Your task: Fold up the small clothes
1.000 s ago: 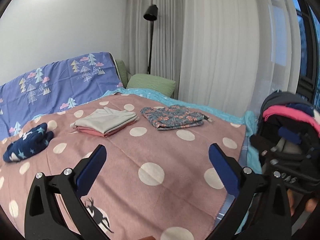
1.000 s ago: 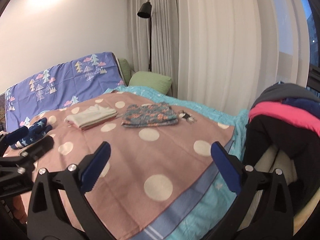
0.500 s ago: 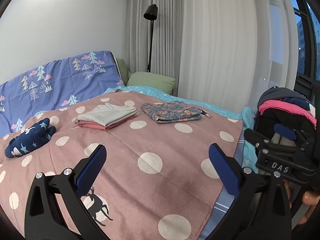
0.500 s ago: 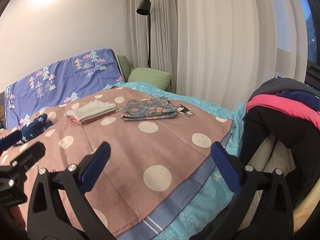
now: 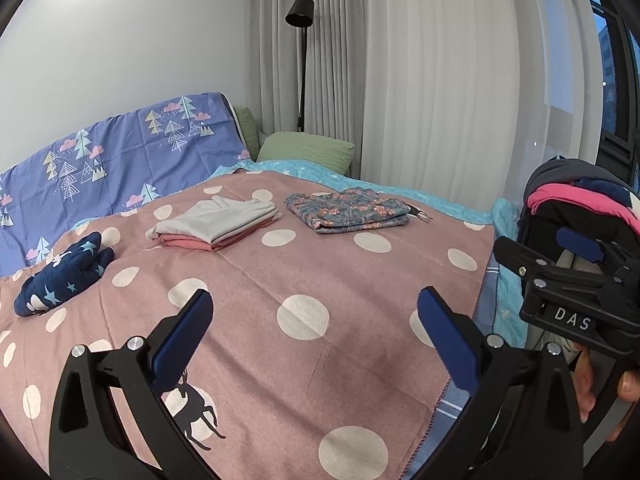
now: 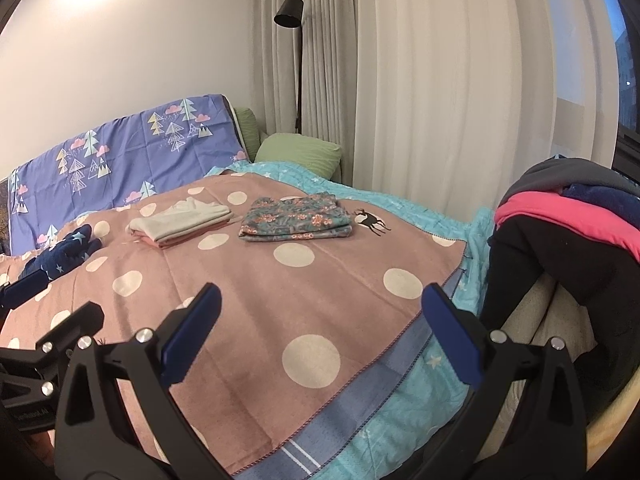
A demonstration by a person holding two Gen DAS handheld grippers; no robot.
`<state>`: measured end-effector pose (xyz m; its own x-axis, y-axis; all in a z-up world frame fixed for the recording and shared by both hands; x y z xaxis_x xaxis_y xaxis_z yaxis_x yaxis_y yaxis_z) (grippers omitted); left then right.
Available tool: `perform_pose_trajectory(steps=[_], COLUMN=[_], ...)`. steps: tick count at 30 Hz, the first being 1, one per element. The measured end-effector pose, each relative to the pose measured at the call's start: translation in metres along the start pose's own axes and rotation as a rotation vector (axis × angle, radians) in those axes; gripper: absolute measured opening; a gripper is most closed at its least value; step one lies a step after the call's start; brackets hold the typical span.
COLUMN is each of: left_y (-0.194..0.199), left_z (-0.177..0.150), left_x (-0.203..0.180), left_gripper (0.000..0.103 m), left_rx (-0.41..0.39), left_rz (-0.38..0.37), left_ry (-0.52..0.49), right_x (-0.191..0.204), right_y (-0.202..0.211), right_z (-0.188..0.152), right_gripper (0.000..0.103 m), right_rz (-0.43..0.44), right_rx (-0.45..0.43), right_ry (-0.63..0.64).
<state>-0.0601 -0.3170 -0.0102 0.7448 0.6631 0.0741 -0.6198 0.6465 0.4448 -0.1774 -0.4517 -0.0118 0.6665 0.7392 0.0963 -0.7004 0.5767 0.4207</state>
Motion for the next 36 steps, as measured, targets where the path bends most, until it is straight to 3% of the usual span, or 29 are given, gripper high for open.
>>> perform_pose_trajectory(steps=[36], left_y=[-0.0043], left_z=[-0.0071], left_x=[-0.0002], left_gripper=[0.102], left_rx=[0.032], left_rz=[-0.015], left_ry=[-0.001], right_x=[0.0057], right_y=[-0.0088], right_z=[0.0022], right_gripper=[0.101], right_rz=[-0.009], right_rx=[0.007], right_ry=[0.033])
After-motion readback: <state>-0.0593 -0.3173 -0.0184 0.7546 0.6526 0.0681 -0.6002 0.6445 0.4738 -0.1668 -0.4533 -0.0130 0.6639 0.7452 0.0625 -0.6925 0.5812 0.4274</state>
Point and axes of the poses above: each gripper's, at about its wrist camera, not at the fingertips, and y roughly against the way its jaws point, x to its left, z to its top, the point moved 9 cm from there along -y, roughly the way its jaws point, and after that the axes turned 7 degrees about z, right-handed, at the moved point
